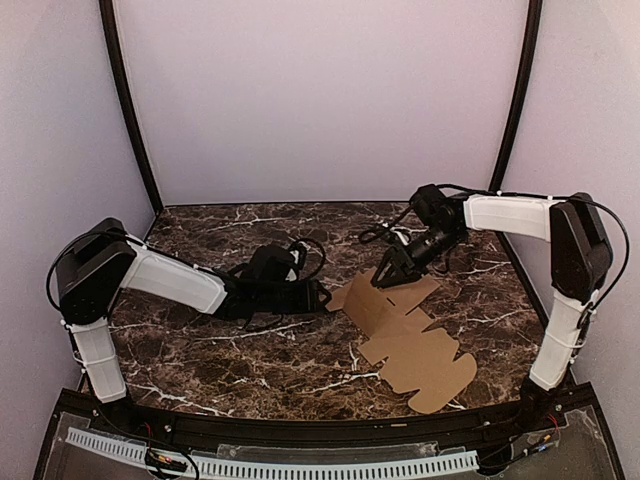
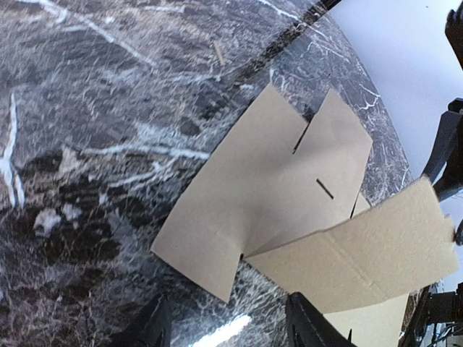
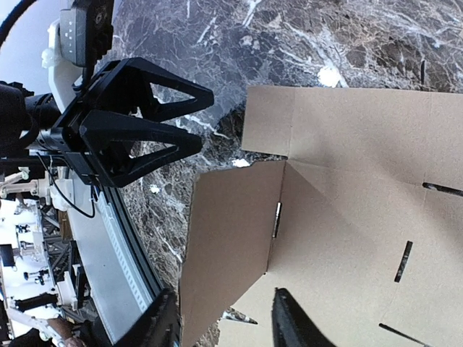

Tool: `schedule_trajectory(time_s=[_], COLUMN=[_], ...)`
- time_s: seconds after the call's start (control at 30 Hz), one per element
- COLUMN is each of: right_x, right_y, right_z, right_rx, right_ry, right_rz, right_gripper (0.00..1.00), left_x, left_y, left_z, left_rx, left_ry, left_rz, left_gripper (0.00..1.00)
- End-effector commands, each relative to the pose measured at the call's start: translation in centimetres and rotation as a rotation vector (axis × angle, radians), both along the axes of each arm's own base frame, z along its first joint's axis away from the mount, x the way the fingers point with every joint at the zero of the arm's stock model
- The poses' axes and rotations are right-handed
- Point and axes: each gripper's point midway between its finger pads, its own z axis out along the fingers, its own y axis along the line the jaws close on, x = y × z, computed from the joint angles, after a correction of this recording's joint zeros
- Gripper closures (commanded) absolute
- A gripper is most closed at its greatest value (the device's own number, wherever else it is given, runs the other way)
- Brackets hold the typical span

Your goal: Fold the paper box

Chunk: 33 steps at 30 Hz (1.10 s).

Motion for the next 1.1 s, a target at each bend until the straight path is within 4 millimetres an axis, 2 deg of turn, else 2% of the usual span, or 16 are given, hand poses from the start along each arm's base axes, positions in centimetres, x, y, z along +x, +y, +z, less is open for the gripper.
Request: schedule_trajectory(time_s=[0.0,0.03,0.07,0.13,0.23,0.33,0.4,0.47,0.53,0.7,0.87,0.97,1.07], right_x=[0.1,0.3,0.4,0.4,-0.5,-1.4,-1.2,-0.7,-0.4,-1.8,-1.8,-1.5,-1.4], right_y=[0.8,1.2,1.5,1.9,2.6,3.3,3.3,3.1,2.8,3.2,3.1,3.1,3.1], right_z=[-0.1,0.4,1.2,2.1,2.1,1.1,0.4,-0.4,-0.9,-1.9,-2.9,-3.4,-3.9], right_rx=[-0.042,-0.051,-0.057,-0.076,-0.093,-0.119,-0.155,-0.193,-0.231,-0.261,-0.296,-0.312,-0.324], right_ry=[-0.032,-0.061,-0.095,-0.154,-0.19,-0.189,-0.189,-0.189,-0.197,-0.176,-0.164,-0.161,-0.152], right_rz=[0.063,0.076,0.088,0.114,0.162,0.193,0.187,0.165,0.147,0.18,0.176,0.167,0.16], right_gripper=[0.44,0.38,0.29,0.04,0.01,0.01,0.05,0.2,0.25,0.44,0.48,0.59,0.63], left_x=[-1.2,-1.7,-1.8,-2.2,-2.3,-2.4,-2.6,-2.7,-2.8,-2.8,-2.8,-2.8,-2.8], left_y=[0.7,1.2,1.2,1.9,2.7,3.4,3.9,4.4,4.7,5.1,4.8,4.8,4.9], left_z=[1.5,0.9,1.6,1.6,1.6,1.6,1.5,1.7,1.9,2.1,1.9,1.8,1.7], left_rx=[-0.108,-0.103,-0.129,-0.123,-0.108,-0.103,-0.098,-0.096,-0.088,-0.065,-0.066,-0.068,-0.069], left_ry=[0.033,0.044,0.034,0.03,0.019,0.014,0.015,0.011,0.005,-0.002,0.002,0.003,0.003], left_rz=[0.042,0.046,0.053,0.065,0.089,0.107,0.119,0.131,0.139,0.144,0.136,0.138,0.138], left_gripper=[0.46,0.46,0.46,0.46,0.46,0.47,0.47,0.47,0.47,0.47,0.47,0.47,0.47])
